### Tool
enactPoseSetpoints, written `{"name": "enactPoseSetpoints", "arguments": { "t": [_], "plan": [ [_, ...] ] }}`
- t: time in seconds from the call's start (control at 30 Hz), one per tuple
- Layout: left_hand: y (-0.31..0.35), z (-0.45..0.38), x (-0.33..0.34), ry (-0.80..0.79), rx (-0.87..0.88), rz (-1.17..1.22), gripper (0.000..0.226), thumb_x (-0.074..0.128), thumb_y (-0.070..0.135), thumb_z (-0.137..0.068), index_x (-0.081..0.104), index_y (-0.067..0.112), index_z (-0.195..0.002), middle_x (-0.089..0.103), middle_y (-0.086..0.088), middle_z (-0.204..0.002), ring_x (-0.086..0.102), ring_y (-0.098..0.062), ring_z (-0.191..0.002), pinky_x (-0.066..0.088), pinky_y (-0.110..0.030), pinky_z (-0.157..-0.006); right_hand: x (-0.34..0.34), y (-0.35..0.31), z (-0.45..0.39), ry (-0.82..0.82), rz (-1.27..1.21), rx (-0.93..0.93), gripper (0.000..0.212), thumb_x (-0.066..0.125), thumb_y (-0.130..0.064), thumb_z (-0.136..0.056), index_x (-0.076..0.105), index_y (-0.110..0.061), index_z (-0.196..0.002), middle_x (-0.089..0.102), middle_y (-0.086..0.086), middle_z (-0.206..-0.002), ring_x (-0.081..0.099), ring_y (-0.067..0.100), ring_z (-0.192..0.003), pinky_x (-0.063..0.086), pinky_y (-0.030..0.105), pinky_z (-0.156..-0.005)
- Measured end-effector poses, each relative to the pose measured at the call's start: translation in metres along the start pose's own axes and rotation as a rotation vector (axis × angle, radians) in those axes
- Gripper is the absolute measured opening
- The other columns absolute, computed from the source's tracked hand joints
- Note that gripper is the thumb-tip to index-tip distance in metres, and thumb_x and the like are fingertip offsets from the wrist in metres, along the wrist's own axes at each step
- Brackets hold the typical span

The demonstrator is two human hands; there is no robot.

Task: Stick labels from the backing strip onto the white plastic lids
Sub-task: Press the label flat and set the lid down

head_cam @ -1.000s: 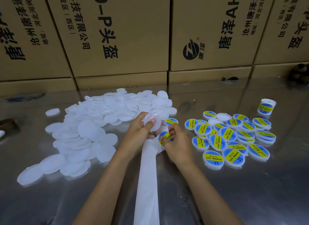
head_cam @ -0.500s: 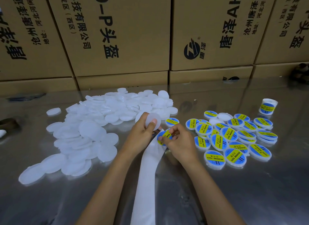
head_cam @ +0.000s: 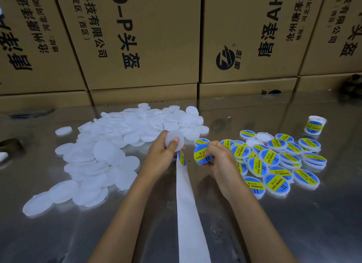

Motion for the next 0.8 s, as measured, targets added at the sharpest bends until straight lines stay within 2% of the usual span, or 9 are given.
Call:
{"name": "enactPoseSetpoints", "arguments": {
  "t": [0.13, 0.23, 0.37, 0.4, 0.47, 0.53, 0.6, 0.7, 0.8],
  "plan": [
    [0.013, 0.001, -0.007, 0.082, -0.020, 0.154, 0.013, 0.060, 0.018, -0.100, 0.063, 0.011, -0.110, 0.077, 0.003, -0.090, 0.074, -0.015, -0.076, 0.057, -0.022, -0.070, 0.008, -0.005, 0.002, -0.072, -0.134, -0.010, 0.029, 0.050, 0.009, -0.086, 0.050, -0.015, -0.069, 0.060, 0.001, -0.063, 0.056, 0.018, -0.060, 0.044, 0.030, -0.060],
    [0.021, 0.009, 0.001, 0.022, -0.059, 0.319, 0.021, 0.066, 0.010, -0.095, 0.065, 0.015, -0.116, 0.075, -0.011, -0.099, 0.077, -0.024, -0.076, 0.059, -0.024, -0.066, 0.012, -0.009, 0.005, -0.088, -0.142, -0.044, 0.020, 0.057, 0.007, -0.088, 0.052, -0.013, -0.085, 0.066, 0.007, -0.074, 0.060, 0.017, -0.064, 0.047, 0.028, -0.061],
    [0.027, 0.017, 0.015, -0.098, -0.062, 0.451, 0.038, 0.063, 0.001, -0.095, 0.067, 0.027, -0.123, 0.075, -0.006, -0.085, 0.076, -0.029, -0.073, 0.063, -0.036, -0.075, 0.011, -0.013, 0.006, -0.050, -0.109, -0.104, 0.025, 0.063, 0.006, -0.087, 0.050, -0.014, -0.090, 0.067, -0.001, -0.072, 0.059, 0.017, -0.065, 0.047, 0.028, -0.063],
    [0.028, 0.019, 0.017, -0.106, -0.068, 0.470, 0.035, 0.063, 0.002, -0.096, 0.069, 0.026, -0.121, 0.074, -0.008, -0.089, 0.076, -0.028, -0.075, 0.063, -0.038, -0.077, 0.010, -0.014, 0.006, -0.033, -0.085, -0.122, 0.026, 0.065, 0.006, -0.086, 0.049, -0.015, -0.090, 0.067, -0.003, -0.071, 0.060, 0.015, -0.064, 0.047, 0.028, -0.063],
    [0.029, 0.020, 0.019, -0.099, -0.113, 0.514, 0.026, 0.062, 0.008, -0.098, 0.073, 0.022, -0.117, 0.069, -0.018, -0.115, 0.075, -0.032, -0.090, 0.063, -0.043, -0.080, 0.010, -0.016, 0.006, -0.008, -0.054, -0.153, 0.026, 0.066, 0.005, -0.085, 0.049, -0.014, -0.091, 0.066, -0.006, -0.069, 0.059, 0.010, -0.059, 0.048, 0.026, -0.060],
    [0.029, 0.021, 0.021, -0.102, -0.169, 0.552, 0.022, 0.057, 0.017, -0.102, 0.074, 0.018, -0.116, 0.065, -0.018, -0.127, 0.073, -0.034, -0.099, 0.062, -0.045, -0.081, 0.009, -0.017, 0.007, 0.005, -0.047, -0.178, 0.026, 0.066, 0.007, -0.085, 0.050, -0.011, -0.093, 0.066, -0.003, -0.070, 0.059, 0.008, -0.056, 0.050, 0.022, -0.054],
    [0.030, 0.022, 0.024, -0.138, -0.222, 0.609, 0.029, 0.050, 0.027, -0.105, 0.072, 0.016, -0.118, 0.068, -0.017, -0.124, 0.073, -0.032, -0.098, 0.062, -0.042, -0.079, 0.009, -0.018, 0.008, 0.013, -0.033, -0.192, 0.024, 0.067, 0.008, -0.084, 0.052, -0.008, -0.094, 0.067, 0.003, -0.075, 0.062, 0.009, -0.061, 0.051, 0.021, -0.053],
    [0.033, 0.025, 0.029, -0.216, -0.260, 0.661, 0.040, 0.041, 0.038, -0.106, 0.069, 0.016, -0.122, 0.073, -0.017, -0.116, 0.072, -0.031, -0.097, 0.062, -0.039, -0.082, 0.011, -0.019, 0.010, 0.023, 0.036, -0.225, 0.023, 0.068, 0.008, -0.083, 0.055, -0.006, -0.095, 0.069, 0.010, -0.083, 0.067, 0.012, -0.071, 0.055, 0.024, -0.061],
    [0.033, 0.026, 0.032, -0.230, -0.249, 0.658, 0.039, 0.039, 0.036, -0.106, 0.070, 0.018, -0.121, 0.073, -0.017, -0.114, 0.072, -0.029, -0.097, 0.061, -0.035, -0.080, 0.013, -0.020, 0.010, 0.039, 0.109, -0.271, 0.027, 0.071, 0.008, -0.081, 0.055, -0.011, -0.090, 0.067, 0.005, -0.079, 0.066, 0.008, -0.068, 0.055, 0.023, -0.060]
  ]
}}
Point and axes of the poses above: each hand's wrist, its own z-axis away from the middle knuckle, its own x-axis out of the palm, y = z × x, the point moved 6 cm from there along -z, towards the middle knuckle
